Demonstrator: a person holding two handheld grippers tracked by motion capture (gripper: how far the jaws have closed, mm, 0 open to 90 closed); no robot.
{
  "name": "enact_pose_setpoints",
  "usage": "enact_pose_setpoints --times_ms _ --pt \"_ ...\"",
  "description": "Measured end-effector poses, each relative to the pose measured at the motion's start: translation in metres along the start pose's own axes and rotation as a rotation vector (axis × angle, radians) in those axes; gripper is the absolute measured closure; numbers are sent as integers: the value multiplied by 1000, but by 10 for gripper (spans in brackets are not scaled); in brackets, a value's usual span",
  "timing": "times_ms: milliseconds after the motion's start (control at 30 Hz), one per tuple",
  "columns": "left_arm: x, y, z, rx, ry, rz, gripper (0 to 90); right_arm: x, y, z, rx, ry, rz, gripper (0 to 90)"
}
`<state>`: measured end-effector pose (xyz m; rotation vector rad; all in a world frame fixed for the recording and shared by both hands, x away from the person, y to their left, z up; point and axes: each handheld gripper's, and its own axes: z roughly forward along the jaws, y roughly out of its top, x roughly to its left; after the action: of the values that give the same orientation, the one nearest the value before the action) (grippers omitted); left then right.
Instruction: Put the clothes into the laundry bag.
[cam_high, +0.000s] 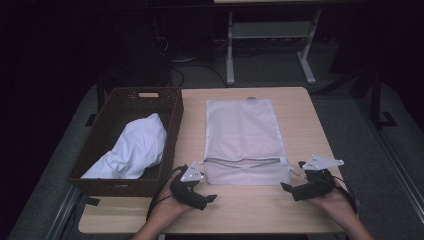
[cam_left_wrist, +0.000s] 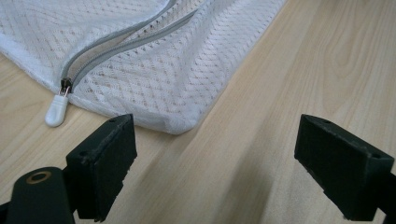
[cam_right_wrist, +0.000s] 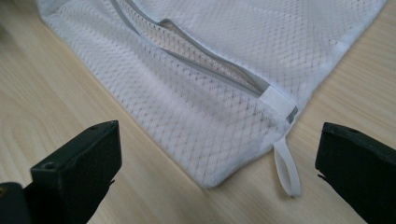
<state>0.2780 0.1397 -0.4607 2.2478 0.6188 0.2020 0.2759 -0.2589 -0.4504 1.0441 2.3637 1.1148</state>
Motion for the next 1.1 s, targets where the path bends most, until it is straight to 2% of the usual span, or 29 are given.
enact_pose_setpoints --times_ms 167,233,400,467,600,800,1100 --pt "0 0 0 -3 1 0 123 1 8 6 19 0 -16 0" --pt "-1 -1 1 2 5 1 123 0 10 7 11 8 -17 0" --pt "0 0 1 5 9 5 123 -2 20 11 -1 -6 -30 0" --pt "0 0 1 2 8 3 123 -4 25 13 -16 -8 -41 59" --pt "0 0 0 0 6 5 123 -9 34 16 -13 12 -25 82" --pt "0 0 1 4 0 6 123 -13 39 23 -4 14 -18 131" --pt "0 1 1 0 2 -1 123 -23 50 27 -21 26 3 190"
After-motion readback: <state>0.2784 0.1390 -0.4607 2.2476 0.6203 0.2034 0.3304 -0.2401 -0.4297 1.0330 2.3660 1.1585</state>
